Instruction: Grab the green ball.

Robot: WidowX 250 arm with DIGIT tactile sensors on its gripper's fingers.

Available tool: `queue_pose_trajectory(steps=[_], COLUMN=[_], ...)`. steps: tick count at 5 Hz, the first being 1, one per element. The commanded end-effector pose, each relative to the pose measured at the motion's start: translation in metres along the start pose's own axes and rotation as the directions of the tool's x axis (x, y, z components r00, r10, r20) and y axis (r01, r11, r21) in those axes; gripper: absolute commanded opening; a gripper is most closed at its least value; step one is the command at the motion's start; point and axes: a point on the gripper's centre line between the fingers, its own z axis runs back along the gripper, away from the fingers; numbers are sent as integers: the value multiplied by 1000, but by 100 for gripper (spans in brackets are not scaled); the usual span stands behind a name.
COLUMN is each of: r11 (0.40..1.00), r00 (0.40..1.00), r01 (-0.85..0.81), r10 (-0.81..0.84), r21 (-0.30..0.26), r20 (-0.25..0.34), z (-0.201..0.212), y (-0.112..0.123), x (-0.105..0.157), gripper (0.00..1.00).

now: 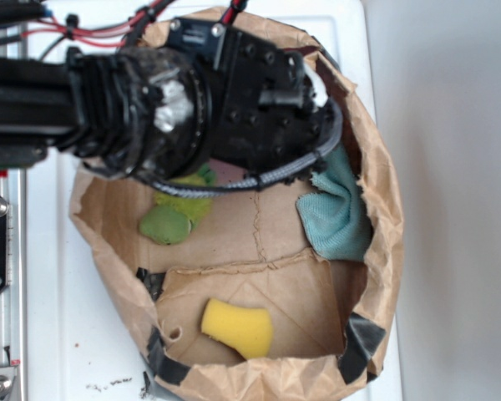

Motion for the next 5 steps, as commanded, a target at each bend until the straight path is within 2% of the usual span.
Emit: queue_pose_trajectory(steps=[1, 4, 5], r11=[997, 994, 994], r00=[999, 991, 989], r01=[-37, -94, -108], r10=[39, 98, 111], r21=[-74, -50, -31], r20=[17, 89, 99], z=[22, 2, -4], y=[31, 23, 6], x=[23, 21, 30], gripper=[100, 100, 100])
